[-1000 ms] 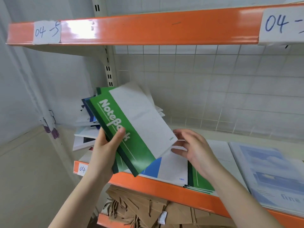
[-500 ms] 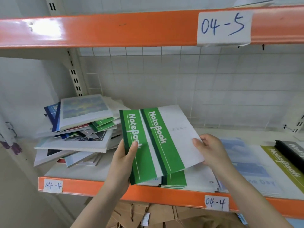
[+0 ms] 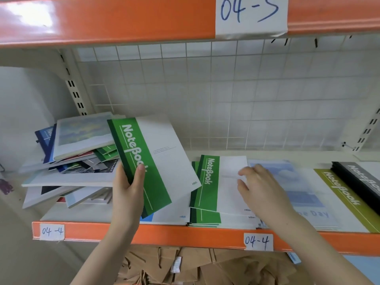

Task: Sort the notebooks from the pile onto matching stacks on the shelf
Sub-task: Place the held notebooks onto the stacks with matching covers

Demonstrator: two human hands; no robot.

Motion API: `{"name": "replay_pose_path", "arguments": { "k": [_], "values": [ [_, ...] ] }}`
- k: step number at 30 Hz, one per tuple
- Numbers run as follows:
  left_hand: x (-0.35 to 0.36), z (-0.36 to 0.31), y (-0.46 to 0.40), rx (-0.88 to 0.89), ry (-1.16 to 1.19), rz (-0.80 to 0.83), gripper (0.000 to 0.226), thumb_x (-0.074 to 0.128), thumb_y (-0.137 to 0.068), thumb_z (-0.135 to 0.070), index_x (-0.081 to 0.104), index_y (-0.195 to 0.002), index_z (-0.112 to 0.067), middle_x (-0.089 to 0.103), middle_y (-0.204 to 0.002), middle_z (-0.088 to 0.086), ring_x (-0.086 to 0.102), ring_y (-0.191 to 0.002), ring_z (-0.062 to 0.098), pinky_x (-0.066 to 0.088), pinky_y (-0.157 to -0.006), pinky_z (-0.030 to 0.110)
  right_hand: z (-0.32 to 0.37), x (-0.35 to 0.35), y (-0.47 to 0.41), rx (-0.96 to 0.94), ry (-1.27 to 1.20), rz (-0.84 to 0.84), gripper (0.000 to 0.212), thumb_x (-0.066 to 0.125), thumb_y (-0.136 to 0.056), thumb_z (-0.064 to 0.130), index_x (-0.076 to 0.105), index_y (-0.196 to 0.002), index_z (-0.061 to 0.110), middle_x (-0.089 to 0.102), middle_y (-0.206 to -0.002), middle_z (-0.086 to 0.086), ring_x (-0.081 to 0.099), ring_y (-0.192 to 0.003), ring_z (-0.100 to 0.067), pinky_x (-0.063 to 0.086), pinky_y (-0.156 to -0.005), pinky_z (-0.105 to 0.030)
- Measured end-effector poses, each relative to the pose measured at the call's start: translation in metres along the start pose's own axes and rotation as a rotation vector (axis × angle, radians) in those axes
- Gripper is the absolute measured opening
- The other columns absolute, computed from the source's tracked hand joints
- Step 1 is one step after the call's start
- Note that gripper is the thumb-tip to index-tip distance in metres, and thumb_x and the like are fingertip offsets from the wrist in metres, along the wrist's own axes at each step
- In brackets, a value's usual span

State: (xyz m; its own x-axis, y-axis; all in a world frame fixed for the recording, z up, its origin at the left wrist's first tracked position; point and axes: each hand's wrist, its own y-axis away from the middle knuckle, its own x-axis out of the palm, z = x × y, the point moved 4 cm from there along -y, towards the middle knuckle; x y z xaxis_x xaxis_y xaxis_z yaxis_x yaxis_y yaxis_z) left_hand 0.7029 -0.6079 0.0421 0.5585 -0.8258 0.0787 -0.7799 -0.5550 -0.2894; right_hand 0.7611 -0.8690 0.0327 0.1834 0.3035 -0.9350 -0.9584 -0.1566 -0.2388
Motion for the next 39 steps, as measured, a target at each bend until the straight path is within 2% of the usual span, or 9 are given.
{"name": "replay_pose_path", "arguments": {
  "k": [3,5,13,20,27,30,34,37,39],
  "values": [
    [0.005,0.003,0.003,-0.007,-0.007,0.007,0.015,0.050,-0.098,-0.021,0.056,-0.094,-0.034,0.066,-0.099,-0.008,0.064,-0.096,0.018,0.053,-0.085,0.056,0.026,0.021,-0.002,-0.268,-0.067,0.129,0.045,0.038,-0.100,0.035,0.039,-0.142,0.019,0.037,-0.147,0.001,0.036,-0.132,-0.012,0.026,-0.109,-0.023],
    [0.006,0.004,0.003,-0.010,-0.005,0.010,0.017,0.051,-0.098,-0.021,0.057,-0.092,-0.036,0.067,-0.100,-0.008,0.064,-0.098,0.019,0.052,-0.085,0.057,0.034,0.035,0.002,-0.340,-0.035,0.233,0.051,0.034,-0.100,0.043,0.030,-0.147,0.022,0.026,-0.154,0.003,0.024,-0.140,-0.012,0.015,-0.116,-0.028],
    [-0.010,0.011,0.006,-0.023,0.002,-0.005,0.019,0.051,-0.098,-0.024,0.059,-0.100,-0.041,0.068,-0.107,-0.009,0.063,-0.107,0.024,0.050,-0.088,0.059,0.023,0.036,0.019,-0.457,-0.065,0.341,0.050,0.030,-0.101,0.042,0.022,-0.149,0.030,0.013,-0.157,0.013,0.007,-0.144,-0.004,-0.002,-0.111,-0.018],
    [-0.006,0.014,0.010,-0.037,0.002,0.006,0.019,0.051,-0.098,-0.024,0.059,-0.101,-0.041,0.069,-0.106,-0.012,0.063,-0.106,0.022,0.050,-0.089,0.057,0.038,0.040,0.024,-0.473,-0.088,0.390,0.084,0.032,-0.078,0.073,0.024,-0.148,0.028,0.014,-0.157,0.009,0.008,-0.143,-0.008,0.002,-0.117,-0.030],
    [0.004,0.010,0.011,-0.026,-0.011,0.023,0.029,0.051,-0.098,-0.024,0.061,-0.088,-0.050,0.069,-0.100,-0.016,0.063,-0.104,0.021,0.049,-0.090,0.058,0.041,0.049,0.023,-0.501,-0.065,0.268,0.076,0.028,-0.081,0.067,0.024,-0.147,0.029,0.018,-0.154,0.011,0.009,-0.143,-0.008,0.001,-0.120,-0.036],
    [0.011,0.012,0.011,-0.058,-0.008,0.034,0.017,0.052,-0.097,-0.025,0.060,-0.093,-0.040,0.069,-0.099,-0.011,0.064,-0.100,0.022,0.051,-0.087,0.056,0.042,0.049,0.024,-0.512,-0.082,0.257,0.074,0.033,-0.085,0.065,0.020,-0.149,0.030,0.019,-0.154,0.011,0.010,-0.142,-0.008,0.003,-0.119,-0.034],
    [0.021,0.014,0.006,-0.066,-0.045,0.036,0.008,0.055,-0.096,-0.020,0.057,-0.100,-0.026,0.066,-0.101,-0.004,0.064,-0.096,0.022,0.053,-0.086,0.053,0.028,0.025,0.027,-0.427,-0.289,0.244,0.049,0.042,-0.095,0.049,0.041,-0.139,0.028,0.032,-0.141,0.016,0.023,-0.129,0.004,0.026,-0.110,-0.021],
    [0.032,0.018,0.002,-0.127,-0.037,0.066,0.007,0.057,-0.095,-0.019,0.059,-0.101,-0.020,0.068,-0.102,0.004,0.066,-0.094,0.027,0.054,-0.082,0.051,-0.008,0.001,0.022,-0.259,-0.387,-0.011,0.023,0.042,-0.098,0.029,0.057,-0.113,0.019,0.043,-0.122,0.013,0.042,-0.107,0.005,0.039,-0.093,-0.017],
    [0.043,0.023,0.003,-0.179,-0.094,0.143,0.006,0.058,-0.094,-0.018,0.061,-0.098,-0.016,0.070,-0.098,0.007,0.069,-0.086,0.027,0.056,-0.076,0.049,-0.034,-0.009,0.018,-0.138,-0.407,-0.182,0.015,0.047,-0.096,0.017,0.058,-0.106,0.015,0.050,-0.111,0.007,0.053,-0.096,-0.008,0.047,-0.083,-0.028]
  ]
}}
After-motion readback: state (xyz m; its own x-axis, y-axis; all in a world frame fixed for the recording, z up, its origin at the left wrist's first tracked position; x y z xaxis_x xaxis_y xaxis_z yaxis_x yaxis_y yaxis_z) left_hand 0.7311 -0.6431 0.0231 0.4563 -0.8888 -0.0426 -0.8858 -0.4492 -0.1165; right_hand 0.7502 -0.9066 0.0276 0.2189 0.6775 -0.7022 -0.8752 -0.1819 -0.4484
